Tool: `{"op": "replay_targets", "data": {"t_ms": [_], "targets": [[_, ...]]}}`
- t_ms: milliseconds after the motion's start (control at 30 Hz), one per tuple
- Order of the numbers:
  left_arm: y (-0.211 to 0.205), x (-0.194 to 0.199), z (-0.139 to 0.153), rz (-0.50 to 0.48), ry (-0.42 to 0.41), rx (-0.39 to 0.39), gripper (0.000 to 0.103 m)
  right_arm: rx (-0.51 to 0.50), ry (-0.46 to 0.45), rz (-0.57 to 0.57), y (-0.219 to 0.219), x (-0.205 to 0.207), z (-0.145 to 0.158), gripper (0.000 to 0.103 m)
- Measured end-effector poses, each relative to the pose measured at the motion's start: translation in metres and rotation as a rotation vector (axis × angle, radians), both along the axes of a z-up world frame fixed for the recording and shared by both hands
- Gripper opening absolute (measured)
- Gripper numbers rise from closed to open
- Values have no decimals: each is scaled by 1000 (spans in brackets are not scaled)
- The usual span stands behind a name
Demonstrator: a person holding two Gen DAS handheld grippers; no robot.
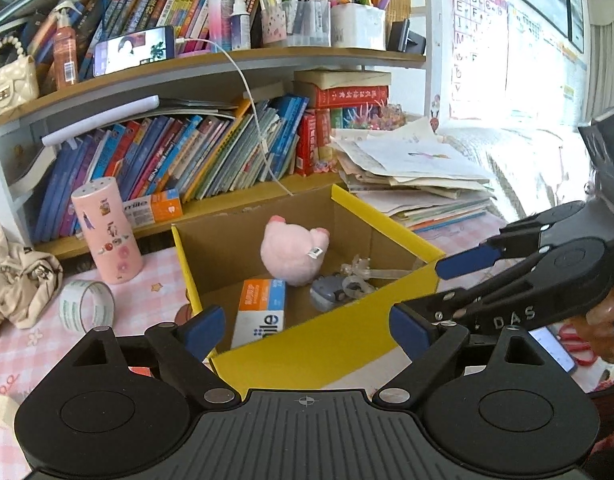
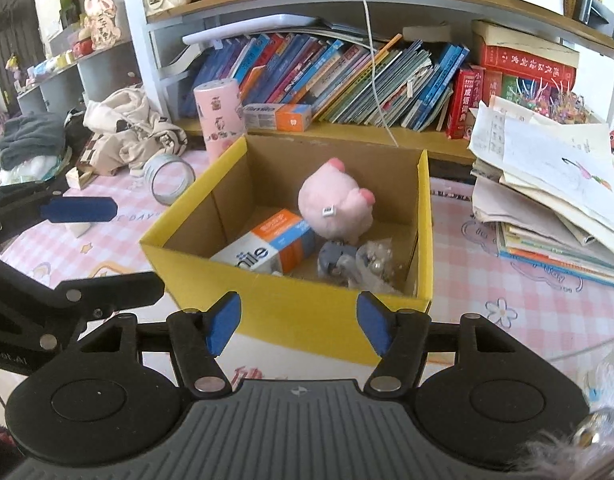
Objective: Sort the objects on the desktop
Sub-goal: 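Withdraw both open grippers up and away from the yellow box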
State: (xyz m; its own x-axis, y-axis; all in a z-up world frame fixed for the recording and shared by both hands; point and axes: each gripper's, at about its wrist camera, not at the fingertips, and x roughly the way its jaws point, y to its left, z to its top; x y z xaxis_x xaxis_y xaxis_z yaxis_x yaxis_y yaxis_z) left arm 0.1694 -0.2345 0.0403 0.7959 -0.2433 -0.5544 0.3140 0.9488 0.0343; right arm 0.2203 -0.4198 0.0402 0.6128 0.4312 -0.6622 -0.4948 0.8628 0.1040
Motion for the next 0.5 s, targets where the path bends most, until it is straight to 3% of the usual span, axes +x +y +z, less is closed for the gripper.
{"op": "replay_targets", "data": {"t_ms": [300,500], "targets": [[2,-8,-15,9,56,0,91,-33,63,0,4,-13,-19,63],[10,-8,-32,34,135,5,91,-71,108,10,13,-17,-32,73]]}}
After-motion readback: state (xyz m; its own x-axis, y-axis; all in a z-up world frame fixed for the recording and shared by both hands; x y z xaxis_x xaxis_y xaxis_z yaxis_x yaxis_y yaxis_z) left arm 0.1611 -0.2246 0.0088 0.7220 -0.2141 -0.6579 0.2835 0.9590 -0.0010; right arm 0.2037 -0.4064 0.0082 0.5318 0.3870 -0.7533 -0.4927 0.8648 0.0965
